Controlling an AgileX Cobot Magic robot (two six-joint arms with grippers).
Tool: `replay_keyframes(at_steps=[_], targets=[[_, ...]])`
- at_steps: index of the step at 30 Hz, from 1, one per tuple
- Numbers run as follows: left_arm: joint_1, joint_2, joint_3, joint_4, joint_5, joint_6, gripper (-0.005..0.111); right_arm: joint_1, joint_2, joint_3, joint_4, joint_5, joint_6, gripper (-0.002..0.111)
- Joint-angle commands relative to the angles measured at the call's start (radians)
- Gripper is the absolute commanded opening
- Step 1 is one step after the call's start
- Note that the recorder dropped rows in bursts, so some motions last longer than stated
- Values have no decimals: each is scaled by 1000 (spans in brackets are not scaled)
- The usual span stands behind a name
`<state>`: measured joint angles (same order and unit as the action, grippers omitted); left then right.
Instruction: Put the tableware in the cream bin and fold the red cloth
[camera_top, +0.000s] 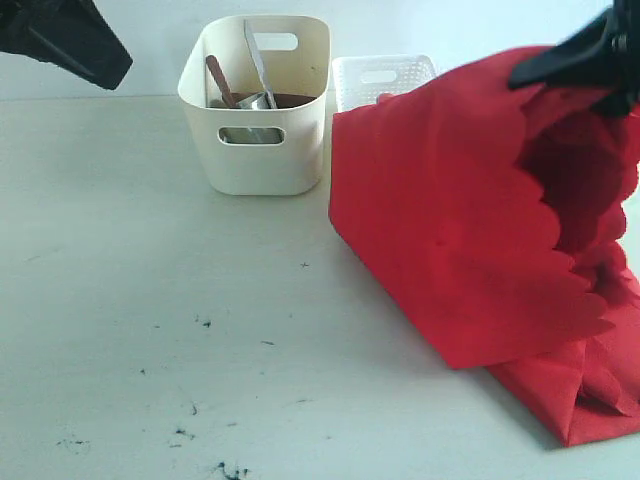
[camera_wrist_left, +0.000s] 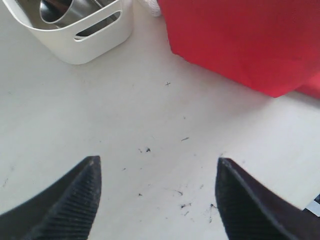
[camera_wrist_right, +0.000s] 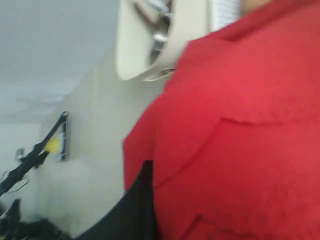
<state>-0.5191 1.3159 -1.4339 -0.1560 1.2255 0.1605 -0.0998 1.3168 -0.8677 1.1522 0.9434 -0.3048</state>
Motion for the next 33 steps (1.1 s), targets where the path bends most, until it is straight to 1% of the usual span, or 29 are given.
replay_keyframes(at_steps=[1,3,5,7,10,13,15,18,23,25,27,29,30,33], targets=[[1,1,2,0,-4,-4,63,-2,67,70,-103,-220,37,0],[1,1,2,-5,-4,-6,63,-2,122,72,-136,-294,39,0],[1,1,2,-8,-4,-6,63,-2,182,72,-144,-368,39,4],[1,1,2,-9,-4,-11,63,-5,258,72,-142,-416,39,11],[1,1,2,-16,-4,-12,63,-5,364,72,-155,-465,25,23],[1,1,2,-17,-4,-15,63,-5,434,72,-250,-495,21,38],[1,1,2,-19,-4,-15,63,-7,444,72,-347,-501,59,44],[1,1,2,-22,-4,-15,63,-7,387,72,-432,-451,91,47],[1,1,2,-22,-4,-15,63,-7,162,72,-482,-350,65,48],[1,1,2,-22,-4,-15,63,-7,59,72,-521,-331,67,54],[1,1,2,-22,-4,-15,63,-7,-17,72,-600,-331,99,66],[1,1,2,-22,-4,-15,63,-7,-77,72,-712,-326,181,75],[1,1,2,-22,-4,-15,63,-7,-100,70,-752,-313,218,75],[1,1,2,-22,-4,-15,63,-5,-142,58,-807,-235,229,74]])
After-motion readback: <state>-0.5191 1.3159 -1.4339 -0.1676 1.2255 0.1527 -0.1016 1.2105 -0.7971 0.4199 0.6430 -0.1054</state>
